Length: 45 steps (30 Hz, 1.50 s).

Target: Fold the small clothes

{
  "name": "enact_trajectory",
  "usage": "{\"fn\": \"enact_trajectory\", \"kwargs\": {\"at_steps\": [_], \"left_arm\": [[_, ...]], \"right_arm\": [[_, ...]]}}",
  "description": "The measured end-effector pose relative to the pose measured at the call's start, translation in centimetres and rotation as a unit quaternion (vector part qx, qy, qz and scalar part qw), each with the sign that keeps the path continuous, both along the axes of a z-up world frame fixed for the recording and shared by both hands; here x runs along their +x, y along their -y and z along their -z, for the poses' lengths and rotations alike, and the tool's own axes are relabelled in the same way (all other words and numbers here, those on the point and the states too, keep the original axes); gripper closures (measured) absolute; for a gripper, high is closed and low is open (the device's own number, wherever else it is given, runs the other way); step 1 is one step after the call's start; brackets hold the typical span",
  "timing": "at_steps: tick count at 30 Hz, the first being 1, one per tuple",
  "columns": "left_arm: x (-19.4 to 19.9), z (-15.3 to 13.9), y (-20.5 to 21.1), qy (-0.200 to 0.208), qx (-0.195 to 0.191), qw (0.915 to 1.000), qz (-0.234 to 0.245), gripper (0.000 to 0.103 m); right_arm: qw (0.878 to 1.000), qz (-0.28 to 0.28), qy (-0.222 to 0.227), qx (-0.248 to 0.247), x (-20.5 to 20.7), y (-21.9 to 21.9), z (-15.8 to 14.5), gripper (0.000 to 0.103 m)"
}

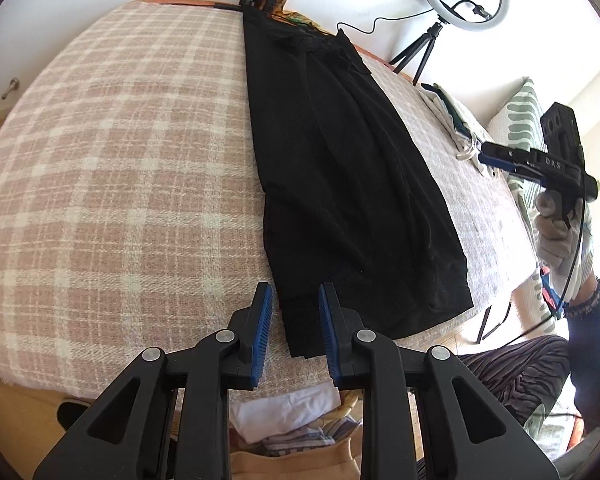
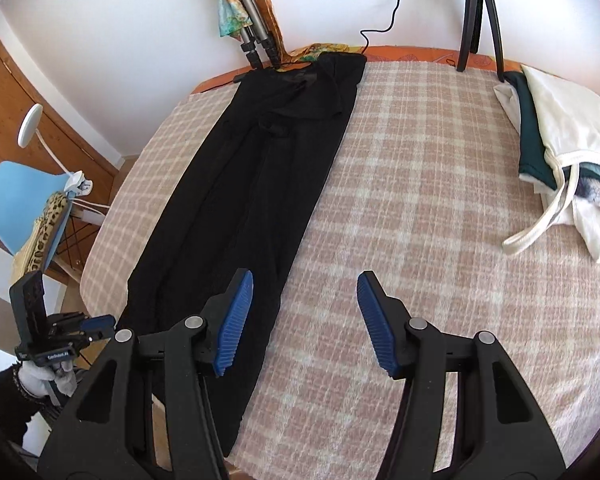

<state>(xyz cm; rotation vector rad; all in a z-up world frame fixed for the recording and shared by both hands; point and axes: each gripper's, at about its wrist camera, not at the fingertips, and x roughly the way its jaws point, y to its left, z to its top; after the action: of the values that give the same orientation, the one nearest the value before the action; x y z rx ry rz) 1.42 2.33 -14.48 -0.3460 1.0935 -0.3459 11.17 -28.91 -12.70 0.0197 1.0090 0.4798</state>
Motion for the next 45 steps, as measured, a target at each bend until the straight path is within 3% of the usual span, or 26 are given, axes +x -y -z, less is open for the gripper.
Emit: {"fn": "enact_trajectory", "kwargs": {"at_steps": [5,11,15,18,19,21,25,28,30,45], "left_arm": [[-0.5,0.5,-0.2,-0.012,-0.027,0.9996,0.000,0.081],[-0.3,0.8,0.1,-0.021,-0.053,0.9983,0.006,0.081],[-0.3,1.0,0.1,-0.024,-0.072,0.9971,0.009,0.082],[-0.4,0.8,0.1,-0.019,-0.070,0.9973,0.012,0.096],[-0.6,0.7,0.1,-0.015,-0.071,0.9973,0.013,0.096],[-0.9,0.4,-0.3,-0.007,-0.071,0.9974,0.014,0.098],[-1.1,0.3,-0.5,-0.004,-0.066,0.9977,0.015,0.098],[-1.1,0.6,-0.6,-0.008,-0.067,0.9976,0.015,0.099],[-1.0,0.5,-0.5,-0.006,-0.067,0.9976,0.015,0.099],[0.1,-1.3,-1.2,0.015,-0.090,0.9959,0.002,0.099]], "right_arm": [[0.998,-0.017,-0.054,0.020,-4.8,-0.6,4.2,0.045],[0.994,-0.022,-0.093,0.047,-7.1,-0.9,7.7,0.045],[0.993,-0.026,-0.093,0.064,-7.3,-0.8,7.4,0.046],[0.994,-0.033,-0.085,0.056,-7.7,-1.3,7.6,0.046],[0.994,-0.040,-0.086,0.057,-7.8,-1.5,7.6,0.047],[0.990,-0.051,-0.106,0.077,-8.0,-1.7,8.2,0.059],[0.986,-0.072,-0.122,0.086,-8.2,-2.3,9.1,0.071],[0.986,-0.075,-0.126,0.081,-8.1,-2.5,9.6,0.091],[0.985,-0.074,-0.128,0.092,-8.0,-2.4,9.7,0.094],[0.984,-0.059,-0.093,0.141,-7.0,-1.4,6.8,0.097]]}}
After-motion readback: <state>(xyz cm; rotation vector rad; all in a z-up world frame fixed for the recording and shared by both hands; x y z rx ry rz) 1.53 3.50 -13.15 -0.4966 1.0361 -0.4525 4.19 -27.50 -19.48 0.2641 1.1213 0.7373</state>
